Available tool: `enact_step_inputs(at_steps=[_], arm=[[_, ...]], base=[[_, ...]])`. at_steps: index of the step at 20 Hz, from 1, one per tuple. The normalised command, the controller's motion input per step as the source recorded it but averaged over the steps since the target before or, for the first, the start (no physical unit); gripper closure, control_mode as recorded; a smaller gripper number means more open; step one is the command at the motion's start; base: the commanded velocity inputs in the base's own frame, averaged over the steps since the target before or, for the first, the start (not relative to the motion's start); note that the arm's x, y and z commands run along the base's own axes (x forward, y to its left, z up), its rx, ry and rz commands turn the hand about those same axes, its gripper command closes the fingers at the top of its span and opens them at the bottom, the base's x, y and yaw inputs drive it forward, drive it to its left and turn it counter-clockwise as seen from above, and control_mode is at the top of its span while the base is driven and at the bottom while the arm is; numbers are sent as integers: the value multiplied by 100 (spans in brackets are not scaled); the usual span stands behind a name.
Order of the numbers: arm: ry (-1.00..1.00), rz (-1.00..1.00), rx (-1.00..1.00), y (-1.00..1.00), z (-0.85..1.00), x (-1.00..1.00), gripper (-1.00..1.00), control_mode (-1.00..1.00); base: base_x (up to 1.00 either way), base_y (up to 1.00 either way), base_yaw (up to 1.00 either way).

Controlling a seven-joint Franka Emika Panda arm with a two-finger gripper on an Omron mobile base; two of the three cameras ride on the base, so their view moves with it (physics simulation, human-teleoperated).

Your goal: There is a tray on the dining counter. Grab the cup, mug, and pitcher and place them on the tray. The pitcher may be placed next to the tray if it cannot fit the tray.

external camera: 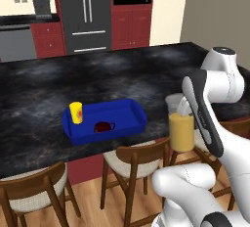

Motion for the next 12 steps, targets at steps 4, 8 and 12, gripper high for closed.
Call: enact_step_inputs(at_steps=[4, 8, 12], arm=[[0, 0, 0, 1, 0, 4, 100, -100], [0, 0, 0, 10, 2, 28, 100, -100], [-5, -1, 0, 21, 32, 27, 100, -100]], base=[[11, 11, -1], [0, 0, 0], [0, 0, 0]])
